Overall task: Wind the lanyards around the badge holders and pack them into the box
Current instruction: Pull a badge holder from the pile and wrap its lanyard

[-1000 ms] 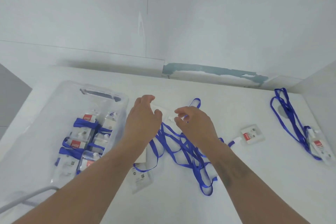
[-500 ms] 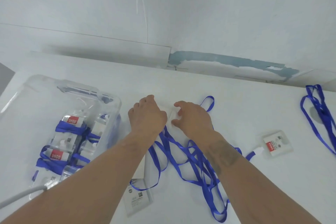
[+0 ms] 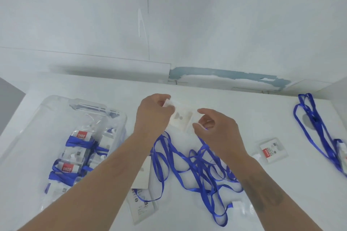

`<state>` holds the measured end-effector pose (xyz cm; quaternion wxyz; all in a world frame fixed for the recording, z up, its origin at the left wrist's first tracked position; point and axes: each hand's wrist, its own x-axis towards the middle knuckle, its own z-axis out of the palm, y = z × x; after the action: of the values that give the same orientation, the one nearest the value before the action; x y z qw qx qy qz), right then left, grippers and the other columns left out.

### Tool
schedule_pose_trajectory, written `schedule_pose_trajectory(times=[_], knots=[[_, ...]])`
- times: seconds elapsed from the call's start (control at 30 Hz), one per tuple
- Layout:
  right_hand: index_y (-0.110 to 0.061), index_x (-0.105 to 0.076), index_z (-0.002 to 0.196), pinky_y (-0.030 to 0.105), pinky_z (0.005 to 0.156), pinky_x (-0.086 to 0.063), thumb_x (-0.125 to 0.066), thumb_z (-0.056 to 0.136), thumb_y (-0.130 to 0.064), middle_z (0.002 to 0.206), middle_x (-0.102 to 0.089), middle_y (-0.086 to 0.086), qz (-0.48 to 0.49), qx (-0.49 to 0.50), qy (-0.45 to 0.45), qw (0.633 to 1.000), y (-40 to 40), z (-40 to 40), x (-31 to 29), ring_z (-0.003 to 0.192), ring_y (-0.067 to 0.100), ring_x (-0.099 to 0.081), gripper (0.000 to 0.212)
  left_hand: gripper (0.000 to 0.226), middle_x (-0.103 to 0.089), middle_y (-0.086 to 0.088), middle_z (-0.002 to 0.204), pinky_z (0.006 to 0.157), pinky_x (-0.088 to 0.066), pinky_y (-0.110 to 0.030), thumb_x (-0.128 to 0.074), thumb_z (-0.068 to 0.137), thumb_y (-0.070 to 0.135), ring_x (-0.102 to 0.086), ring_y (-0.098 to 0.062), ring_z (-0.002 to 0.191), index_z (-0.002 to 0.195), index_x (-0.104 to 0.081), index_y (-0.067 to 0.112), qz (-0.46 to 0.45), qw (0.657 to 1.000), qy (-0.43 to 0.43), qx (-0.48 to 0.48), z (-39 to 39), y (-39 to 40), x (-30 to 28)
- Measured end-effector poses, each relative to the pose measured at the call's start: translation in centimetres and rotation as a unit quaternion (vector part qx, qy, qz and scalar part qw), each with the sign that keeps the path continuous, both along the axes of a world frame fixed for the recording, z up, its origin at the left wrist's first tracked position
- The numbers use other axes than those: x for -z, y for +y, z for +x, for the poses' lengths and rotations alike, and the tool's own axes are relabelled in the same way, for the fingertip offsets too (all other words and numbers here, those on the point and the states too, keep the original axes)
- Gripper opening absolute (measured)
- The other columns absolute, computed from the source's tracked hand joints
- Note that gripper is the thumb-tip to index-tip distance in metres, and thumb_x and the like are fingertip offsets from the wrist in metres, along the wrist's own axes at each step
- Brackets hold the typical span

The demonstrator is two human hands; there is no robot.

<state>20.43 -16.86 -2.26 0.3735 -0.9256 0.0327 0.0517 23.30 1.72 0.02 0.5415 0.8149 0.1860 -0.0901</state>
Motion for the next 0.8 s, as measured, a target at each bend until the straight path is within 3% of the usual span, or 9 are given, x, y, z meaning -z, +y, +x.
schedule_pose_trajectory(times=[0.1, 0.37, 0.5, 0.63, 0.73, 0.8], knots=[[-0.041, -0.065, 0.107, 0.017, 0.080, -0.055, -0.074, 0.081, -0.025, 0.085, -0.068, -0.016, 0.073, 0.015, -0.027, 0.997, -0.5, -1.9, -4.0, 0.082, 0.001, -0.068, 0.032, 0.006, -0.074, 0.003, 0.081, 0.071, -0.060, -0.030, -0.069, 0.088, 0.016, -0.070, -0.014, 0.071, 0.087, -0.072, 0.021, -0.102, 0.993, 0.047, 0.018, -2.0, 0.9, -3.7], [-0.032, -0.068, 0.108, 0.019, 0.065, -0.054, -0.067, 0.090, -0.026, 0.085, -0.071, -0.009, 0.222, 0.034, 0.008, 0.974, -0.2, -7.0, -11.4, 0.061, 0.008, -0.060, 0.018, 0.014, -0.077, -0.007, 0.099, 0.076, -0.057, -0.030, -0.071, 0.087, 0.018, -0.073, -0.021, 0.085, 0.099, -0.076, 0.015, -0.255, 0.961, 0.091, 0.064, -7.2, 4.7, -10.1], [-0.028, -0.072, 0.094, 0.012, 0.059, -0.047, -0.066, 0.092, -0.021, 0.065, -0.068, -0.009, 0.211, 0.018, 0.019, 0.977, -0.4, -9.2, -13.0, 0.058, 0.002, -0.056, 0.010, 0.009, -0.077, -0.008, 0.098, 0.063, -0.057, -0.022, -0.071, 0.086, 0.016, -0.072, -0.019, 0.081, 0.091, -0.079, 0.015, -0.273, 0.958, 0.071, 0.058, -8.3, 6.5, -13.0], [-0.027, -0.075, 0.088, 0.018, 0.059, -0.048, -0.069, 0.089, -0.021, 0.072, -0.067, 0.004, 0.185, 0.027, 0.012, 0.982, -1.3, -10.7, -14.5, 0.060, 0.010, -0.053, 0.009, 0.014, -0.077, -0.003, 0.091, 0.065, -0.057, -0.023, -0.070, 0.085, 0.016, -0.070, -0.014, 0.073, 0.079, -0.082, 0.022, -0.290, 0.956, 0.023, 0.043, -9.3, 8.8, -16.0], [-0.025, -0.076, 0.085, 0.019, 0.061, -0.050, -0.071, 0.087, -0.025, 0.080, -0.070, 0.009, 0.166, 0.048, 0.025, 0.985, -2.6, -11.7, -14.5, 0.069, 0.025, -0.058, 0.005, 0.011, -0.077, -0.001, 0.091, 0.065, -0.059, -0.021, -0.071, 0.077, 0.019, -0.070, -0.012, 0.070, 0.080, -0.081, 0.019, -0.314, 0.949, -0.011, 0.035, -9.6, 9.9, -17.8], [-0.024, -0.075, 0.082, 0.017, 0.062, -0.049, -0.073, 0.085, -0.029, 0.080, -0.070, 0.010, 0.154, 0.071, 0.041, 0.985, -3.6, -12.6, -14.0, 0.072, 0.026, -0.060, 0.006, 0.013, -0.077, -0.003, 0.091, 0.062, -0.059, -0.019, -0.070, 0.077, 0.019, -0.069, -0.013, 0.069, 0.086, -0.079, 0.014, -0.325, 0.945, -0.030, 0.026, -9.8, 10.4, -19.0]])
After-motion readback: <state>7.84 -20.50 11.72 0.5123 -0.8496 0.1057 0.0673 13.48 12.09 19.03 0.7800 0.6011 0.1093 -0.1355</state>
